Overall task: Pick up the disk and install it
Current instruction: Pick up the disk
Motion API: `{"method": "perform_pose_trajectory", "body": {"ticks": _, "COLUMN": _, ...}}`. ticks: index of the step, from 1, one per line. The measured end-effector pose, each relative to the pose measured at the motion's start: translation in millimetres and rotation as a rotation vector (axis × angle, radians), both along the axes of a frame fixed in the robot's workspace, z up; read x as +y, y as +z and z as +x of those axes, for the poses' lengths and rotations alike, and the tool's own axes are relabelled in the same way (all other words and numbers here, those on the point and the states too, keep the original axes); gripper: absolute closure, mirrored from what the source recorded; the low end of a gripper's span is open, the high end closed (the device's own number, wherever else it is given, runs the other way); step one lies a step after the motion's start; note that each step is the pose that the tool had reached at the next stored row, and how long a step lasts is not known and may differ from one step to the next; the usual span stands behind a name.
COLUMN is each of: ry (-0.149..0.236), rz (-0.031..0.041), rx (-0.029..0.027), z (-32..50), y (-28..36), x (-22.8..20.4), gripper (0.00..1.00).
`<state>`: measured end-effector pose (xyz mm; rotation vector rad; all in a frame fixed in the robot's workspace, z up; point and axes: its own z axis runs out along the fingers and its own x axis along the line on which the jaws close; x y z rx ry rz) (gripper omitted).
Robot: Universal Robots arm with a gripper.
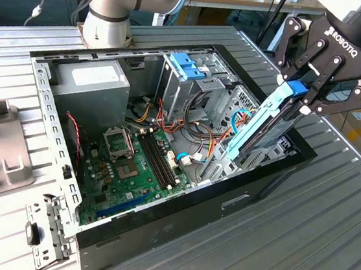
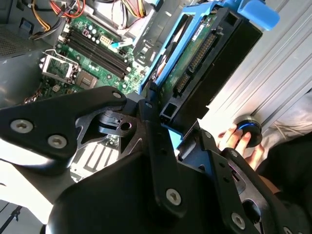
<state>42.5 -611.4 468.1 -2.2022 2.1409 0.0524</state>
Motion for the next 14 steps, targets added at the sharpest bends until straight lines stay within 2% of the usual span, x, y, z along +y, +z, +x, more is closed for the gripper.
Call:
{"method": "perform_pose_trajectory", "body": {"ticks": 10, "ry": 0.000, "rz": 0.0000, "rx": 0.0018, "z": 25.4, "y": -0.1, "x": -0.9, "gripper": 0.63}}
{"method": "perform_pose_trajectory", "body": {"ticks": 14, "ry": 0.000, "rz": 0.0000, "rx": 0.0023, "z": 32.5, "y": -0.1, "x": -1.0, "gripper": 0.63}}
